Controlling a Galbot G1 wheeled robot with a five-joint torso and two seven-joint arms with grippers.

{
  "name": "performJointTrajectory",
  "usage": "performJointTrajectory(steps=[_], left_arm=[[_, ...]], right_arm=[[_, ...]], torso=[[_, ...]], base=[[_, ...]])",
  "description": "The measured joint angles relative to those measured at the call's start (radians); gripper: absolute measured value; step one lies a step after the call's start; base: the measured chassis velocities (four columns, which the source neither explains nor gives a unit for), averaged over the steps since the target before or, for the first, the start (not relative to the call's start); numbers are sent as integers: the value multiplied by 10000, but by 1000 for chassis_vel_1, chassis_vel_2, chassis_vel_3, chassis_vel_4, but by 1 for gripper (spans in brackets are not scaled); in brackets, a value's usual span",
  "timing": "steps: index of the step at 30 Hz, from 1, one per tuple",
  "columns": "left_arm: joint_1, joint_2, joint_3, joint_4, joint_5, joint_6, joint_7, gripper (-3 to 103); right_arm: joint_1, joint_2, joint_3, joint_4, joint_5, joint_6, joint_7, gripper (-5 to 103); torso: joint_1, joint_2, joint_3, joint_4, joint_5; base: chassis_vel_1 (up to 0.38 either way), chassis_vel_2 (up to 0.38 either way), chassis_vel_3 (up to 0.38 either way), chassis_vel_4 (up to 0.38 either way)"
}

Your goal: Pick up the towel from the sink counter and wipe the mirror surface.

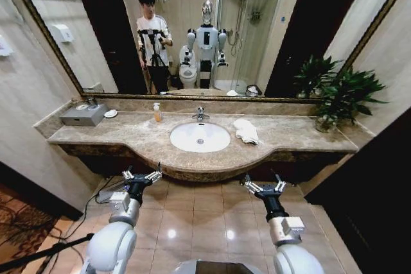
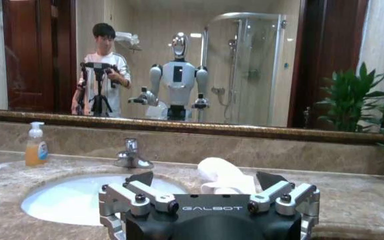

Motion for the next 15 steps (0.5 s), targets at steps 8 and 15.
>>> performJointTrajectory(steps=[8,15], left_arm=[[0,0,0,0,0,1,0,100],[0,0,0,0,0,0,0,100]], right_arm=[[62,-37,24,-104,57,62,0,100],[254,-64,18,-104,121,-77,-1,100]], torso=[[0,0,0,0,0],[-3,0,-1,-1,-1]], base=[[-119,121,127,-121],[-123,123,128,-128]])
